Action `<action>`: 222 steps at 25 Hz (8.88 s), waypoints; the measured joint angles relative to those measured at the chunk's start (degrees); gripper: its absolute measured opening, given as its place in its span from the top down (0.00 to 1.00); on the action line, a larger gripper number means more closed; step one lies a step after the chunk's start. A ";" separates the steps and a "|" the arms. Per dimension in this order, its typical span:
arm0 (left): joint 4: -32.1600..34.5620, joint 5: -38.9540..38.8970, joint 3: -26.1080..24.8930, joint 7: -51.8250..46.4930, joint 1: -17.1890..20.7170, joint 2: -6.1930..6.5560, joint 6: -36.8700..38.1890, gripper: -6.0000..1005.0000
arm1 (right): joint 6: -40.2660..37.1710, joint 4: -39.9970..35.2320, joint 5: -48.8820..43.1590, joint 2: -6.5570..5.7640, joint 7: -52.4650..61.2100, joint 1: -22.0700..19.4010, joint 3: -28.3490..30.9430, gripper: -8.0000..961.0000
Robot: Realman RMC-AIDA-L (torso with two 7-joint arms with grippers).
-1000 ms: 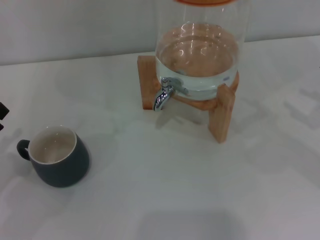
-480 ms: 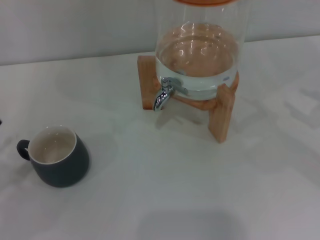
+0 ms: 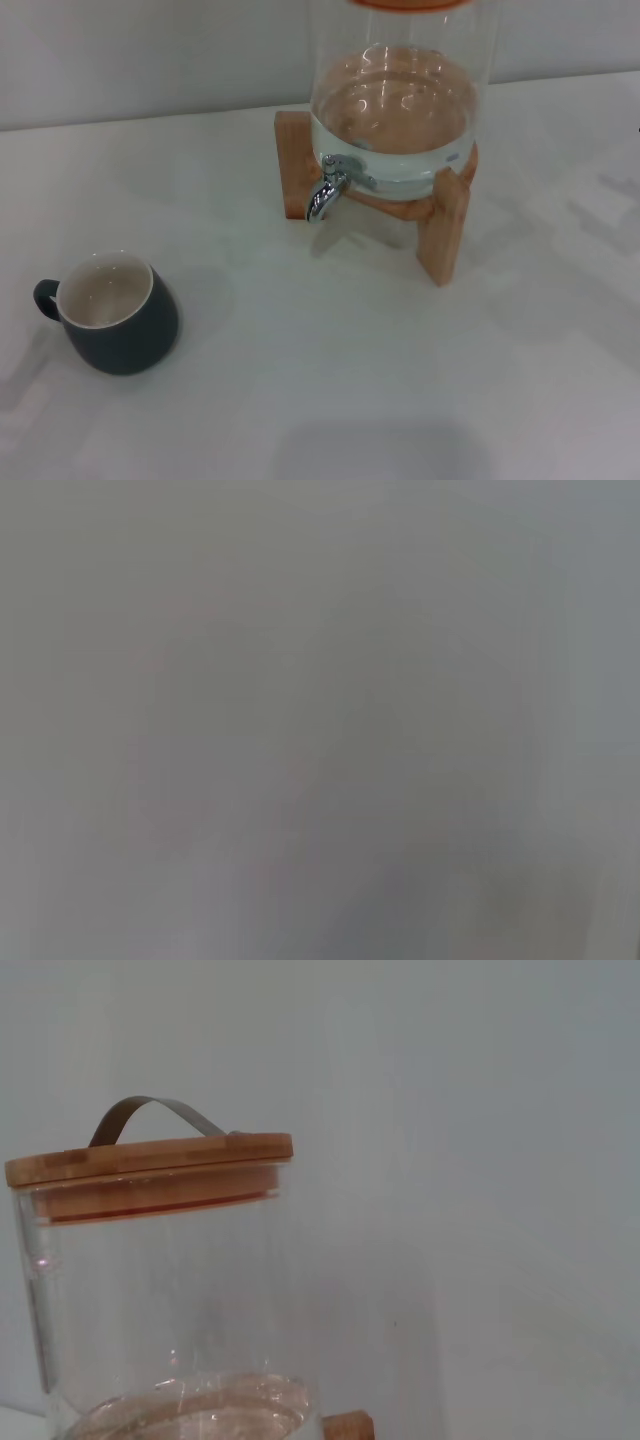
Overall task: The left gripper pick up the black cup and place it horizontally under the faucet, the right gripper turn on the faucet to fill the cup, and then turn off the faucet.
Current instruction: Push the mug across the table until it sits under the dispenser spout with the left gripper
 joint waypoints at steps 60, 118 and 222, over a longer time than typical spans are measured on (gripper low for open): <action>-0.37 8.90 0.44 3.94 -5.30 0.24 20.42 0.13 | 0.34 0.00 0.24 0.24 0.00 -0.43 0.00 0.25; -1.18 12.36 0.50 3.54 -11.21 0.00 25.18 0.13 | 0.29 0.21 0.23 0.24 -0.27 -0.51 1.58 0.25; -13.78 12.74 10.00 2.01 -30.27 -0.26 31.37 0.79 | 2.37 1.02 0.23 0.24 -0.71 -0.13 1.10 0.25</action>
